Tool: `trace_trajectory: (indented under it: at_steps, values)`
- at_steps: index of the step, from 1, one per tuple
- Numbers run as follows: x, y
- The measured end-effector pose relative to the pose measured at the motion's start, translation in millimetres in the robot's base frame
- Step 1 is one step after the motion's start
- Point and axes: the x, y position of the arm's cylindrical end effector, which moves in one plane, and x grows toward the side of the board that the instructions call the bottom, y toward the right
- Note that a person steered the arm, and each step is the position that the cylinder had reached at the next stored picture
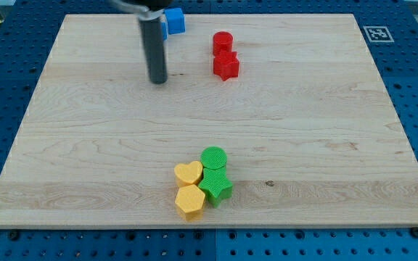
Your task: Push the green circle upwards using the green star
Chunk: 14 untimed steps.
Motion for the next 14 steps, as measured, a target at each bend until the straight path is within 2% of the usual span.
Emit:
trace_trajectory:
  at_steps: [1,2,4,5,6,7,10,11,14]
  values:
    - [43.7,3.9]
    - [63.4,54.9]
    - [127.9,196.9]
    - [188.7,226.8]
    - [229.7,226.2]
    - [230.9,221.8]
    - [227.0,114.5]
    - [204.4,111.5]
    - [87.3,111.3]
